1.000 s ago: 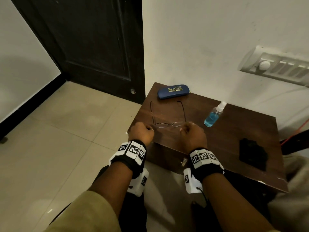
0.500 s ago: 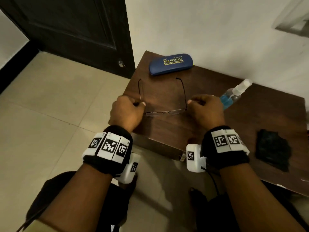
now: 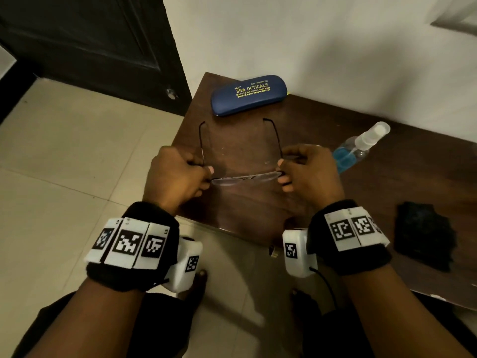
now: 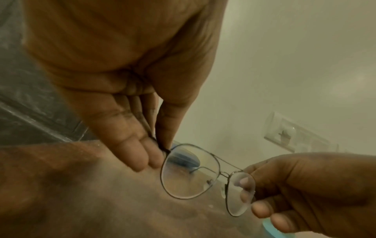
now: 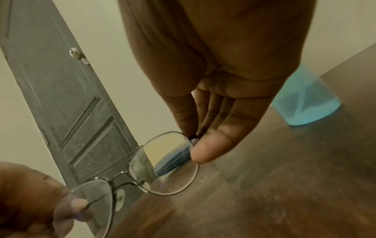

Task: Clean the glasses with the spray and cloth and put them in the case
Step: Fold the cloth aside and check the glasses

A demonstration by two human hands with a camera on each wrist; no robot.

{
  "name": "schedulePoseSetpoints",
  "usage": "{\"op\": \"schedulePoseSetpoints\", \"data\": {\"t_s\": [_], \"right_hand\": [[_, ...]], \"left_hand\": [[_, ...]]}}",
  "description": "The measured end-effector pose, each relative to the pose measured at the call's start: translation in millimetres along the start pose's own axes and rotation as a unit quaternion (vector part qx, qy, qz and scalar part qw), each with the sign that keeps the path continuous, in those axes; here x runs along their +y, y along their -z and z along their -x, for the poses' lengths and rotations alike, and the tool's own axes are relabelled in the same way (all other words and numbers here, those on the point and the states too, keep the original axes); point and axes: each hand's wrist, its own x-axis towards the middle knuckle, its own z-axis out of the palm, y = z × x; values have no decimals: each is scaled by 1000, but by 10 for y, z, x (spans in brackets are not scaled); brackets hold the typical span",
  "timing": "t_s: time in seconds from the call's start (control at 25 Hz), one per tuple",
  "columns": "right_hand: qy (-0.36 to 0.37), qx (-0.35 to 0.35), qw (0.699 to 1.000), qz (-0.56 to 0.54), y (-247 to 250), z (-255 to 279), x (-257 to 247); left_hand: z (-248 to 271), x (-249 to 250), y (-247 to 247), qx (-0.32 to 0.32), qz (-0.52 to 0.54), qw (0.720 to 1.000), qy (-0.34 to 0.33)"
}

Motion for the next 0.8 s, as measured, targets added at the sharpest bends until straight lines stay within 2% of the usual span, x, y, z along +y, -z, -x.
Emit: {"op": "schedulePoseSetpoints", "data": {"t_s": [0.2,0.4,0.52,0.64,0.72,0.8], "right_hand": [[38,-51,997,-43,265,63,-174],[61,-164,984,28,297,81,-166],[31,-200,978,41,265,53,-145],[19,-232,971,61,271,33,-139],[16,-238,968,74,277,40,-140],[11,-217,973,79,296,40,-137]], "left_hand": [[125,167,93,7,78,997,-17],[136,142,80,3,66,996,-56],[69,73,62,17,13,996,-83],[26,34,31,20,-94,984,-150],[25,42,12,3,-173,967,-185],[21,66,-10,-36,-208,957,-199]]}}
